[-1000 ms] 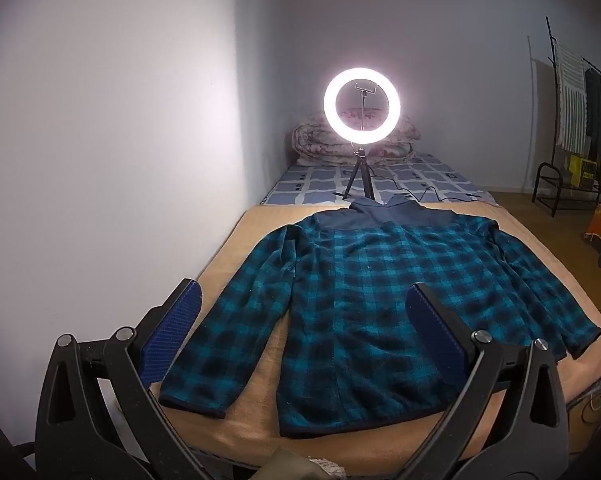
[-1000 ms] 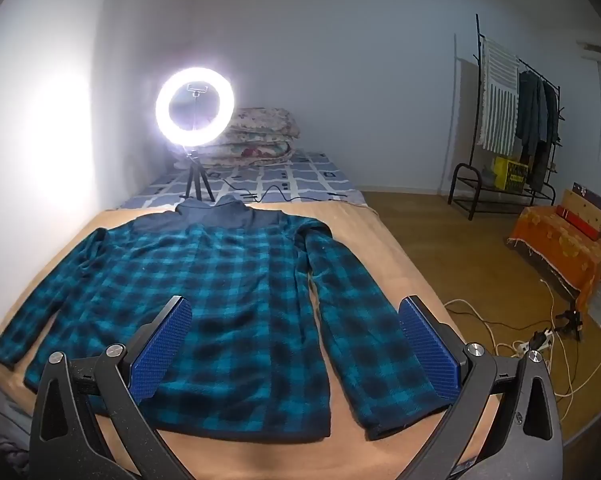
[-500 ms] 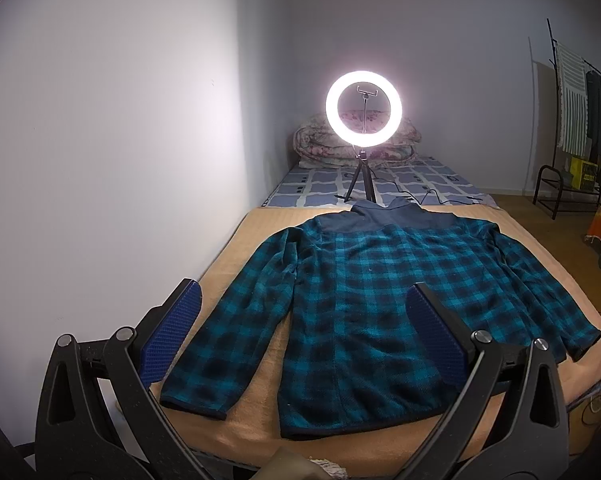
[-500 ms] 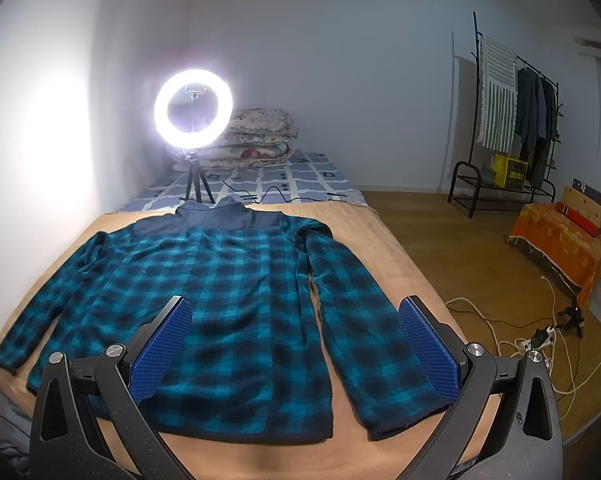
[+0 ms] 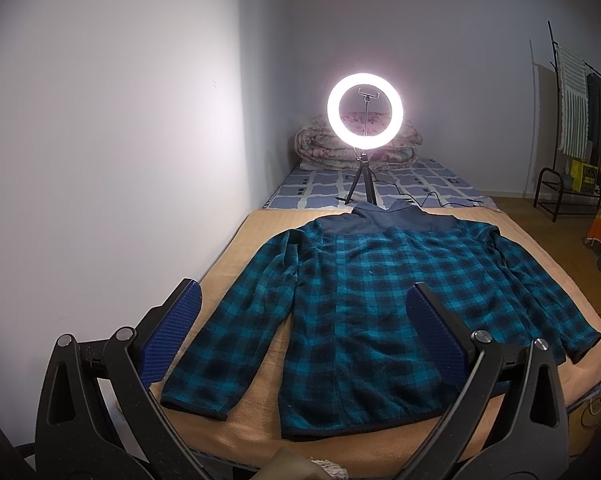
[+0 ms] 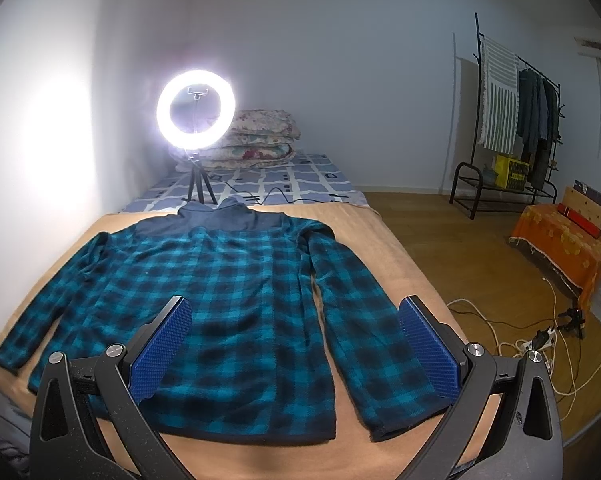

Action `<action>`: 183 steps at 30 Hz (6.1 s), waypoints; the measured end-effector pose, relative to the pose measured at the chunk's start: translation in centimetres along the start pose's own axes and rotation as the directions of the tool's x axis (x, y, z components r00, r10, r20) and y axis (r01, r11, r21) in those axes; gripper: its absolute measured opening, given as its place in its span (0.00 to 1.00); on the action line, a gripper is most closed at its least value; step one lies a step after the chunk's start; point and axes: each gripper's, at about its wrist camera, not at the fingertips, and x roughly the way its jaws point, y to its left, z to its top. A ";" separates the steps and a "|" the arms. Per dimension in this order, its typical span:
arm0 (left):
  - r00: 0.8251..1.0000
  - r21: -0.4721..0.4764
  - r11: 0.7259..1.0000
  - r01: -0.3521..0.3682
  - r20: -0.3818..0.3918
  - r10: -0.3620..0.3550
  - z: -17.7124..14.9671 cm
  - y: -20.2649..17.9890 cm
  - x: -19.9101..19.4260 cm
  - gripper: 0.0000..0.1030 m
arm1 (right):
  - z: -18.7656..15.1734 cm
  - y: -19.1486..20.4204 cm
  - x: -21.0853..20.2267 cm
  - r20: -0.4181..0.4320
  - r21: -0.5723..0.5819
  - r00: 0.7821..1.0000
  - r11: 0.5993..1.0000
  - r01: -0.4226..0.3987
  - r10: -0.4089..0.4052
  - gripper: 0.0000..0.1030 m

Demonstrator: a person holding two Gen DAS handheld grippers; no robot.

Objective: Fold large clothes

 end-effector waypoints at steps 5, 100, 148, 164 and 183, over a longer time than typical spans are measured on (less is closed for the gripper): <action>1.000 0.001 1.000 -0.001 0.002 0.001 0.1 0.0 0.0 1.00 | 0.0 0.2 -0.1 0.001 0.001 1.000 1.000 -0.003 0.003 1.00; 0.733 -0.138 0.990 -0.029 -0.676 -0.073 -9.0 17.4 34.0 0.64 | 0.7 8.3 6.8 -0.201 0.042 0.870 0.891 -0.451 0.450 1.00; 0.750 -0.194 0.906 0.377 -0.510 -0.422 -0.4 1.7 27.9 0.01 | 7.7 35.6 32.6 -0.507 0.222 0.482 0.649 -0.728 0.714 0.50; 0.760 -0.157 0.903 0.400 -0.494 -0.422 -0.5 0.9 26.8 0.01 | 8.0 38.2 37.2 -0.551 0.177 0.562 0.744 -0.644 0.617 0.03; 0.789 -0.392 0.873 0.289 -0.419 -0.450 0.3 10.0 20.2 0.35 | 2.9 29.3 39.6 -0.602 0.228 0.606 0.840 -0.493 0.519 0.21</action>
